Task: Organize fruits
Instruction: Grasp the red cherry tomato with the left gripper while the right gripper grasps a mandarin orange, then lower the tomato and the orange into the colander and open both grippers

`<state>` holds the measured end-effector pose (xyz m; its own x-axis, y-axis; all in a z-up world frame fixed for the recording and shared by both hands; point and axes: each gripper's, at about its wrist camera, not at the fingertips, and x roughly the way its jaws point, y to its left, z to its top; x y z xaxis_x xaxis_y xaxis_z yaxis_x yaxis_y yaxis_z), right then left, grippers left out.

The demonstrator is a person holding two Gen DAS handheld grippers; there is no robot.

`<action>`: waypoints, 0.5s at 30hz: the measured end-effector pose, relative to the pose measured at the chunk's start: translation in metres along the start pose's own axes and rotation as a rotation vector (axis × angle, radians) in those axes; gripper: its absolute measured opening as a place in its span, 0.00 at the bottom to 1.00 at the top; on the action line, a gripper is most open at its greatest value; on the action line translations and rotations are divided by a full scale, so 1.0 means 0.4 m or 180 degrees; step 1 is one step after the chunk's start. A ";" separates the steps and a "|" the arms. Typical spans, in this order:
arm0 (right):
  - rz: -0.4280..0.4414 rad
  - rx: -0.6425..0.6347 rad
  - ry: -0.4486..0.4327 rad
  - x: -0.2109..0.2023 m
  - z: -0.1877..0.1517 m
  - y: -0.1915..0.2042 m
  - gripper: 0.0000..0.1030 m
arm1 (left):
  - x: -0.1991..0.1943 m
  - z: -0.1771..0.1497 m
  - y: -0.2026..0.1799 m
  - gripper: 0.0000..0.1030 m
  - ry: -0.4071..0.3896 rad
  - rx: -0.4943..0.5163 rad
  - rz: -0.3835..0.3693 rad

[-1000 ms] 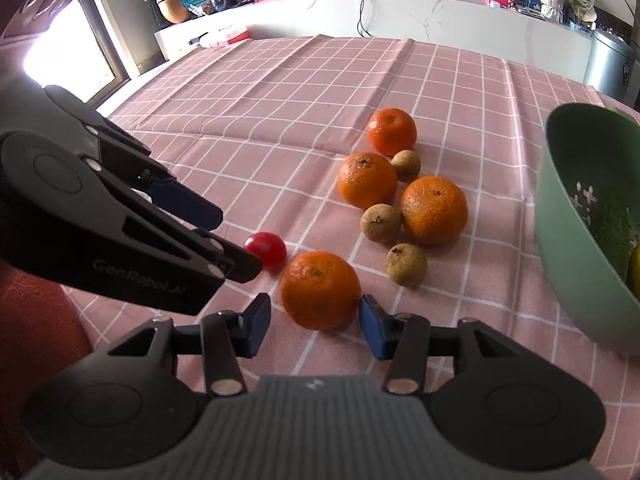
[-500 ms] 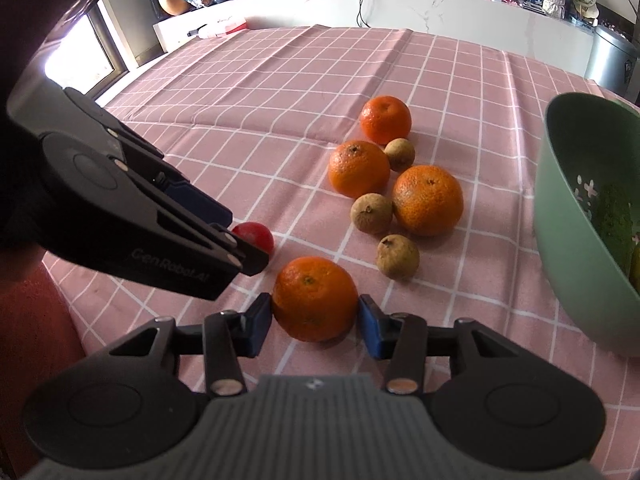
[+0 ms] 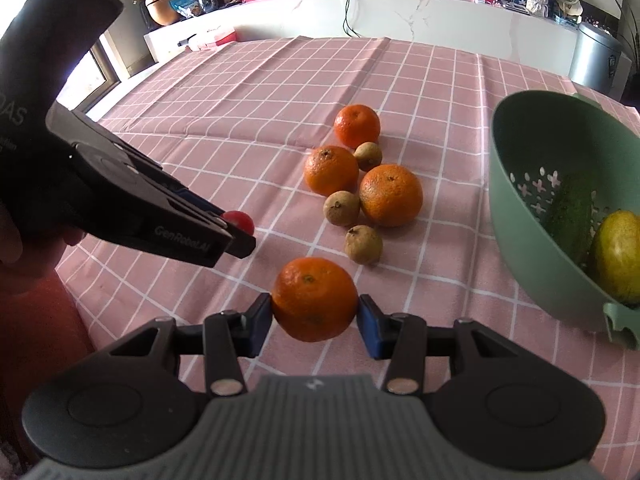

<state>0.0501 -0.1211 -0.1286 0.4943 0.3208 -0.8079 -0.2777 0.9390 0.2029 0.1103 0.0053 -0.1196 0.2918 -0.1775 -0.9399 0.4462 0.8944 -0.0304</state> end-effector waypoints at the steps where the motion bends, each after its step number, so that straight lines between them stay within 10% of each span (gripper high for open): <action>1: -0.0007 0.0003 -0.0022 -0.013 0.000 -0.004 0.42 | -0.014 0.004 -0.005 0.32 -0.0038 -0.0013 -0.0023; 15: -0.0488 0.0361 -0.0512 -0.249 0.028 -0.183 0.42 | -0.146 0.143 -0.184 0.32 -0.0517 0.0112 -0.0552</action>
<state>0.0305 -0.2204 -0.0567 0.6507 0.1806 -0.7375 -0.0996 0.9832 0.1529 0.1090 -0.0735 -0.0429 0.3391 -0.3935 -0.8545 0.5299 0.8304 -0.1721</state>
